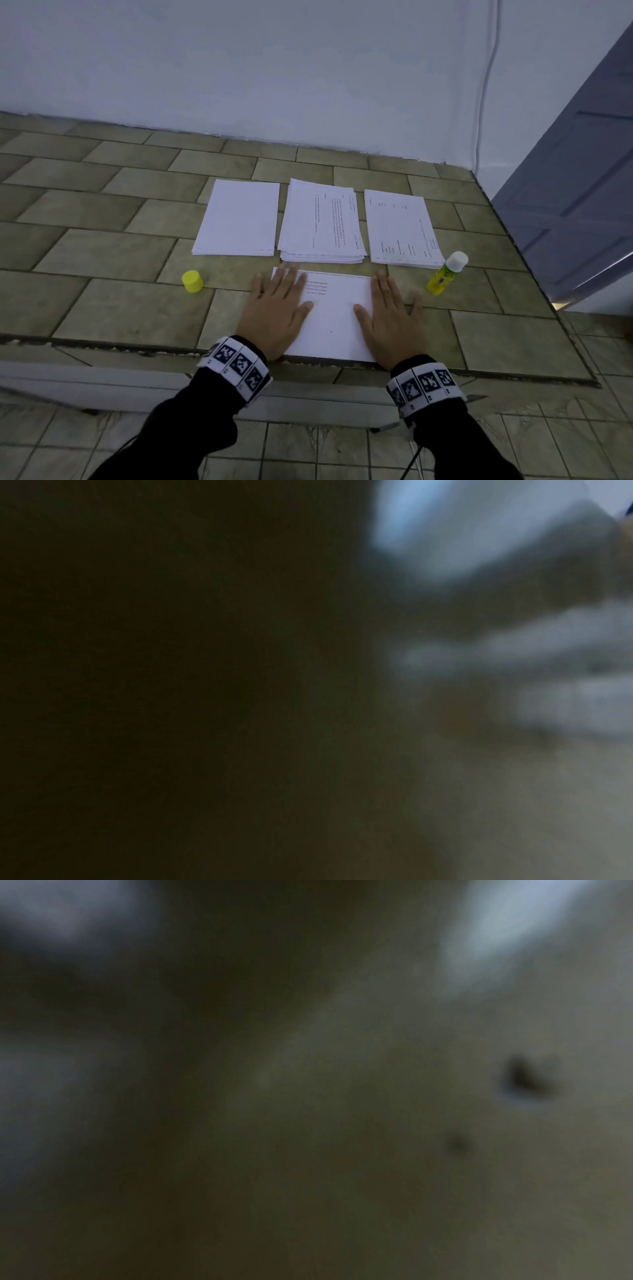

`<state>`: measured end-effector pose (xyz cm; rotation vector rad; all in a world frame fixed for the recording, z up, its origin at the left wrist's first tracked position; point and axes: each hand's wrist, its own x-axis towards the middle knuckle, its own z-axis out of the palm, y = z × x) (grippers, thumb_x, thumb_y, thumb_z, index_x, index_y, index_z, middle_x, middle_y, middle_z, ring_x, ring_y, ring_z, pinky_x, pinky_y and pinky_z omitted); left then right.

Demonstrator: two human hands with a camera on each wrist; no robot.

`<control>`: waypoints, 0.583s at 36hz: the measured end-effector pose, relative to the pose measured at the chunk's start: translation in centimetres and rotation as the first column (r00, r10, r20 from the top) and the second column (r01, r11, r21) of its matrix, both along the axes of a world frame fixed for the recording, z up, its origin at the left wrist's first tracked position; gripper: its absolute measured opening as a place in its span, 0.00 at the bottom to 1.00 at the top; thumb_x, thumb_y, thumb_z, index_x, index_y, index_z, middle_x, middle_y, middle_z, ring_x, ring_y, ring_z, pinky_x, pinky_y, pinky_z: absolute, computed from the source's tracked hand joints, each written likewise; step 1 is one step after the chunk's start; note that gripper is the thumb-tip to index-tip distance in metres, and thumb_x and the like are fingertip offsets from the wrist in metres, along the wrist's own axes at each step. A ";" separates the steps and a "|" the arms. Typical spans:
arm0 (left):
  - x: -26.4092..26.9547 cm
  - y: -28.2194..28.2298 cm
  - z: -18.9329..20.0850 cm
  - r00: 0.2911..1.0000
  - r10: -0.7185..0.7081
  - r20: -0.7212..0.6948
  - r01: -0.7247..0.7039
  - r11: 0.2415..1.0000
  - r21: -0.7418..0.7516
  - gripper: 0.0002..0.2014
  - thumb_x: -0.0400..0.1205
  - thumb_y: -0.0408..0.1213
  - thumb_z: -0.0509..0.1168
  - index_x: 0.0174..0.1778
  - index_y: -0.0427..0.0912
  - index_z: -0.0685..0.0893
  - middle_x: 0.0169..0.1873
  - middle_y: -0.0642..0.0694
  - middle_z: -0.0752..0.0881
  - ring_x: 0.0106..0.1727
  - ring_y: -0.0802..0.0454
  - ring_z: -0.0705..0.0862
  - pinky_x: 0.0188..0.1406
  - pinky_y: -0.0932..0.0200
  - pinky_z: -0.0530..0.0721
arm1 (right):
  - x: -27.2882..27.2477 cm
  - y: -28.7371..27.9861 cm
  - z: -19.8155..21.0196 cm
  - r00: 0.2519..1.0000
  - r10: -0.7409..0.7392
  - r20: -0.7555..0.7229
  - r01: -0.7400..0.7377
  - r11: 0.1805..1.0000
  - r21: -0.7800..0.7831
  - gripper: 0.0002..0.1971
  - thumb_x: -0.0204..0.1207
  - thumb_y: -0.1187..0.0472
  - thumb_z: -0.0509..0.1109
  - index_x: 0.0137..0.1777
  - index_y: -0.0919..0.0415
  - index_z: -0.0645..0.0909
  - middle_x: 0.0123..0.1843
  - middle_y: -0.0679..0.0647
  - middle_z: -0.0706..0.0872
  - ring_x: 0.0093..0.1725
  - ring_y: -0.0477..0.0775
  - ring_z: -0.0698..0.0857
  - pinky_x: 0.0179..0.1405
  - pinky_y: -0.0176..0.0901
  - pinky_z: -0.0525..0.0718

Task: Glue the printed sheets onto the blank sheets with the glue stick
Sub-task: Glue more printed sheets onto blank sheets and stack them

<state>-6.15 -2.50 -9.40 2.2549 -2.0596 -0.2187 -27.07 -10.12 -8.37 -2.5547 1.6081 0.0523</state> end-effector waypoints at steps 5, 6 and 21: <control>1.2 0.8 -0.2 0.996 0.083 -0.019 -0.084 0.992 -0.090 0.38 0.84 0.58 0.28 0.85 0.43 0.59 0.85 0.48 0.56 0.86 0.45 0.53 0.81 0.32 0.43 | -0.2 -0.2 0.0 0.999 0.022 -0.028 -0.023 1.000 -0.015 0.52 0.70 0.32 0.13 0.85 0.60 0.52 0.87 0.54 0.52 0.86 0.53 0.52 0.79 0.71 0.47; 1.2 0.8 -0.3 0.996 0.087 -0.021 -0.089 0.991 -0.104 0.36 0.84 0.56 0.31 0.84 0.42 0.61 0.85 0.48 0.59 0.86 0.45 0.55 0.81 0.31 0.45 | -0.1 -0.1 0.2 0.999 0.027 -0.037 -0.028 0.999 -0.043 0.49 0.76 0.34 0.18 0.83 0.61 0.60 0.85 0.57 0.60 0.84 0.56 0.60 0.77 0.74 0.52; 1.2 0.7 -1.6 0.993 0.083 0.082 -0.065 0.977 -0.205 0.30 0.86 0.50 0.43 0.77 0.38 0.75 0.80 0.38 0.70 0.81 0.37 0.67 0.73 0.28 0.53 | 8.4 3.6 0.2 0.960 0.256 0.112 -0.261 0.965 0.038 0.54 0.65 0.37 0.05 0.86 0.59 0.47 0.87 0.53 0.46 0.86 0.51 0.44 0.77 0.64 0.31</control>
